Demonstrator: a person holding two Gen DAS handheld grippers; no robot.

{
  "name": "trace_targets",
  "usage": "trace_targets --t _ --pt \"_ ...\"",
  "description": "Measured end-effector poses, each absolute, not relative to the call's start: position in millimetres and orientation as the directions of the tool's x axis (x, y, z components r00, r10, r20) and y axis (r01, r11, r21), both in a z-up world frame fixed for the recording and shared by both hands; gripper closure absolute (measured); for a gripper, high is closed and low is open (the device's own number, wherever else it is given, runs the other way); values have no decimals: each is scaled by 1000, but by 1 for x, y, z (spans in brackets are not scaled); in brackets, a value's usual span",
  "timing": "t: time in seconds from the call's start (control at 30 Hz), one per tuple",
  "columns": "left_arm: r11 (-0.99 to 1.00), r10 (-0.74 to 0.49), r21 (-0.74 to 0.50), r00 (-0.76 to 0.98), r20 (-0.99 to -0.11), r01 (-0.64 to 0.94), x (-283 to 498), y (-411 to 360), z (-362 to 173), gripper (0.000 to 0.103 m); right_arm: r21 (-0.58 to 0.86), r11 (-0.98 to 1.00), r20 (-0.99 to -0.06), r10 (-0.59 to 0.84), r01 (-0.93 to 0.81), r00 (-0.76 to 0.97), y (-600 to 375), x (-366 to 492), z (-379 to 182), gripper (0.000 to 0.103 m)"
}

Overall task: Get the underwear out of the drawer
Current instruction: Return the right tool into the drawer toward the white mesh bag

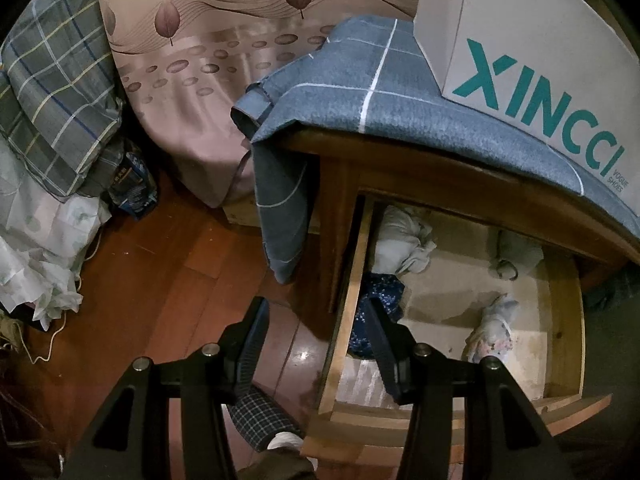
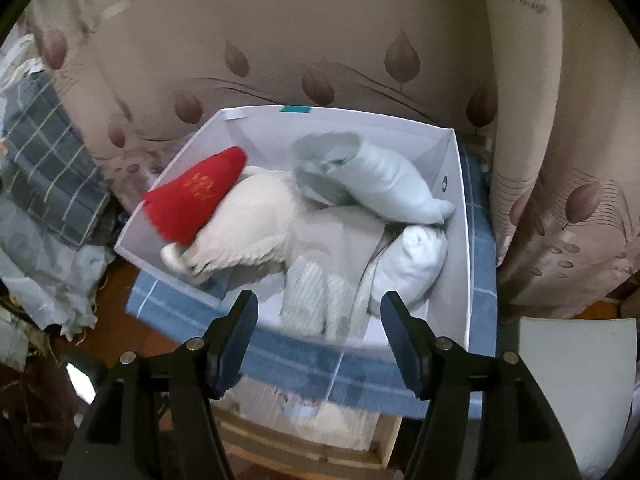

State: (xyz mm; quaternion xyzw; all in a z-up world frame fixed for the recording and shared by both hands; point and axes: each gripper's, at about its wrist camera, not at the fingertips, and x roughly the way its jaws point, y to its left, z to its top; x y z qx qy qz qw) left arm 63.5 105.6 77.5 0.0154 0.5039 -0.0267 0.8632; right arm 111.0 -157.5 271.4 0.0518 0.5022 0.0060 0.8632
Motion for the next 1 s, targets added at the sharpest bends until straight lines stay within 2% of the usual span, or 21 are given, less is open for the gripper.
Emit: trace_targets --t 0.17,0.37,0.8,1.0 --pt "999 -31 -6 492 -870 52 63 109 78 52 99 995 -873 97 -21 478 -138 73 268 41" --pt "999 -30 -16 489 -872 33 62 116 79 52 102 993 -917 119 -66 381 -121 43 226 40" --pt "995 -87 -103 442 -893 -11 66 130 73 52 106 989 -988 116 -104 97 -76 40 65 40" --pt "989 -87 -131 442 -893 -68 68 145 73 52 63 986 -998 67 -153 16 -62 58 14 40"
